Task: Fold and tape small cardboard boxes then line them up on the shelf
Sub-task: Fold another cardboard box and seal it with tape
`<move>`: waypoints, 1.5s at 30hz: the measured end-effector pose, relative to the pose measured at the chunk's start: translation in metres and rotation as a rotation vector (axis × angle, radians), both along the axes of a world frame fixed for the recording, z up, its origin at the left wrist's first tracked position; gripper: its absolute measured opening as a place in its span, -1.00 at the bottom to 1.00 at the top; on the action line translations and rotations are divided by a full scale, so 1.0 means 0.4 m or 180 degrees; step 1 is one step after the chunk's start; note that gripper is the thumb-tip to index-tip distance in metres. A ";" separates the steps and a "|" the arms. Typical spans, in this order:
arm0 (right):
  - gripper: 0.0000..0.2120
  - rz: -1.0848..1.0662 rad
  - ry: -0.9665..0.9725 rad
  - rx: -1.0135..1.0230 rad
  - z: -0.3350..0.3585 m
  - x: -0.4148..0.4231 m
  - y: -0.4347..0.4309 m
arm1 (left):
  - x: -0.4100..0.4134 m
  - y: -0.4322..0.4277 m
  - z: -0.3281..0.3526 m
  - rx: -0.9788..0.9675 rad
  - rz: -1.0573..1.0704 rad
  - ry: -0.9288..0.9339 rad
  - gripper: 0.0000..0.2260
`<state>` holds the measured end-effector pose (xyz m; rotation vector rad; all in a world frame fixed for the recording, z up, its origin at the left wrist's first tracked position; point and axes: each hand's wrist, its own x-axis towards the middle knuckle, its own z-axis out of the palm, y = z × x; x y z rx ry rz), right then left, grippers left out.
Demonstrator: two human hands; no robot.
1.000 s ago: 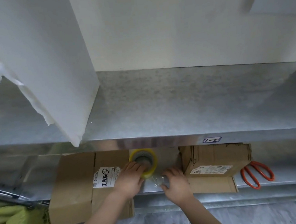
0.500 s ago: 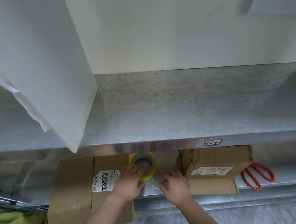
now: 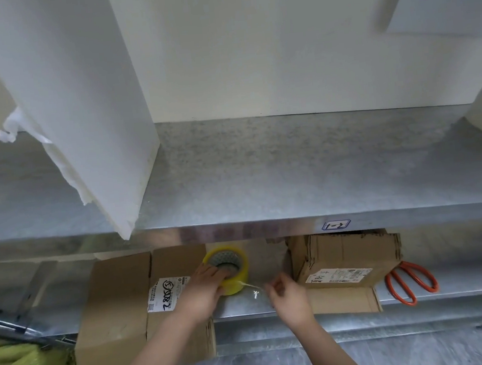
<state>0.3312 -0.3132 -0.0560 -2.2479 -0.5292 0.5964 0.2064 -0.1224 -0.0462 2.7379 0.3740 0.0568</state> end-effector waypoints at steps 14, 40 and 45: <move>-0.85 -0.0401 0.0361 0.0989 0.113 -0.016 -0.037 | -0.010 -0.066 0.156 -0.0686 0.0031 -0.0023 -0.71; -0.81 -0.0103 -0.0587 0.0630 0.344 0.441 -0.351 | 0.362 -0.439 0.453 -0.1354 0.1219 -0.0013 -0.59; -0.78 -0.0103 -0.0447 0.0374 0.313 0.475 -0.350 | 0.398 -0.454 0.414 -0.1552 0.1347 0.0025 -0.55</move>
